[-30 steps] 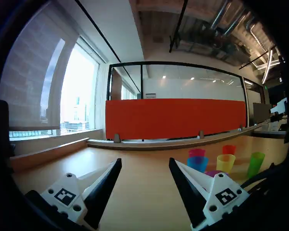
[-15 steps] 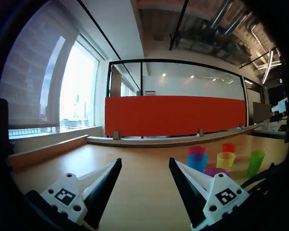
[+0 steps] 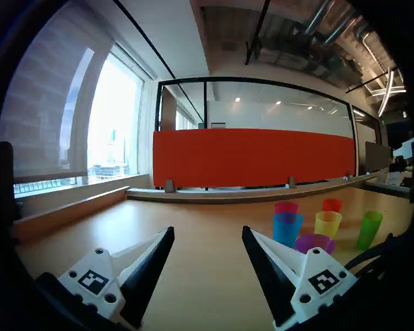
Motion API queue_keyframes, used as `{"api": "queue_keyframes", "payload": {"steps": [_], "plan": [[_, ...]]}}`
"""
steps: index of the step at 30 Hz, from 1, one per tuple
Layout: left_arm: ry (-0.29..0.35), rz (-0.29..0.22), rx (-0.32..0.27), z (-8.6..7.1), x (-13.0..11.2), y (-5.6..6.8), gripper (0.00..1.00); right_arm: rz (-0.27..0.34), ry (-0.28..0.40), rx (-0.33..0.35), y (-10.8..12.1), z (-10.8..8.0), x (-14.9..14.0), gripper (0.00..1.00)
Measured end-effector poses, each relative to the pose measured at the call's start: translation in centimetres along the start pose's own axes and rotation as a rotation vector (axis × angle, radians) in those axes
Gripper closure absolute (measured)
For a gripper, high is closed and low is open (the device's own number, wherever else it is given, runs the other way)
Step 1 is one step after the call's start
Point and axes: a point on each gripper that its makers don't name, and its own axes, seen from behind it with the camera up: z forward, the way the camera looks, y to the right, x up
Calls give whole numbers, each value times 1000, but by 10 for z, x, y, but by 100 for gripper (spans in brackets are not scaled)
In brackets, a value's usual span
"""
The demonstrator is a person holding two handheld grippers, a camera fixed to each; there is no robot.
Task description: Pour water
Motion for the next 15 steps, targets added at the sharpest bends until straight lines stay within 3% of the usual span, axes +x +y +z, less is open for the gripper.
{"api": "queue_keyframes", "payload": {"steps": [6, 15], "plan": [[0, 1, -28, 3, 0, 7, 10, 19, -4, 10, 0, -2, -4, 0], [1, 0, -25, 3, 0, 6, 9, 14, -5, 17, 0, 0, -1, 0]]}}
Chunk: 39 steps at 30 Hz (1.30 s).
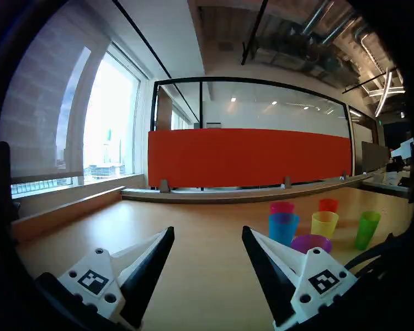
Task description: Pour water
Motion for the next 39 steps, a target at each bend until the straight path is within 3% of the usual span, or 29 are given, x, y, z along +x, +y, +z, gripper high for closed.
{"api": "queue_keyframes", "payload": {"steps": [9, 24, 39], "plan": [[0, 0, 2, 1, 0, 0, 9, 16, 21, 19, -8, 5, 7, 0], [0, 0, 14, 0, -2, -2, 9, 20, 21, 14, 2, 7, 10, 0], [0, -1, 13, 1, -4, -1, 9, 30, 101, 54, -12, 23, 8, 0]]}}
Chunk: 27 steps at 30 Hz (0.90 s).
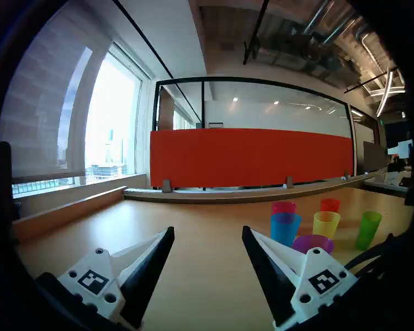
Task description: Pour water
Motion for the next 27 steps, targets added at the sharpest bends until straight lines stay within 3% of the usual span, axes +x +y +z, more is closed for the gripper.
{"api": "queue_keyframes", "payload": {"steps": [9, 27], "plan": [[0, 0, 0, 0, -1, 0, 9, 69, 50, 28, -7, 9, -25, 0], [0, 0, 0, 0, -1, 0, 9, 57, 37, 14, 10, 11, -89, 0]]}}
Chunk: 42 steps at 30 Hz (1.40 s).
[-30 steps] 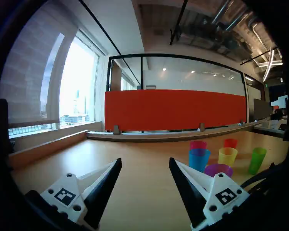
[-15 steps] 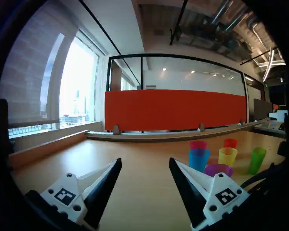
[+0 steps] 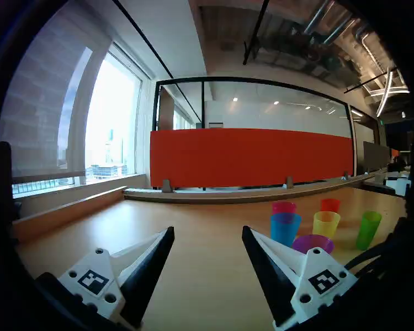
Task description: Pour water
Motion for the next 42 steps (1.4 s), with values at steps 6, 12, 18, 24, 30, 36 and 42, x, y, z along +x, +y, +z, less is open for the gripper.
{"api": "queue_keyframes", "payload": {"steps": [6, 12, 18, 24, 30, 36, 42], "plan": [[0, 0, 0, 0, 0, 0, 9, 10, 5, -5, 3, 0, -3, 0], [0, 0, 0, 0, 0, 0, 9, 2, 7, 5, -2, 1, -5, 0], [0, 0, 0, 0, 0, 0, 9, -9, 11, 13, -6, -3, -4, 0], [0, 0, 0, 0, 0, 0, 9, -11, 12, 16, -7, -4, -4, 0], [0, 0, 0, 0, 0, 0, 9, -11, 12, 16, -8, -3, -5, 0], [0, 0, 0, -1, -1, 0, 9, -10, 9, 17, -8, -3, -6, 0], [0, 0, 0, 0, -1, 0, 9, -9, 9, 17, -8, -3, -7, 0]]}}
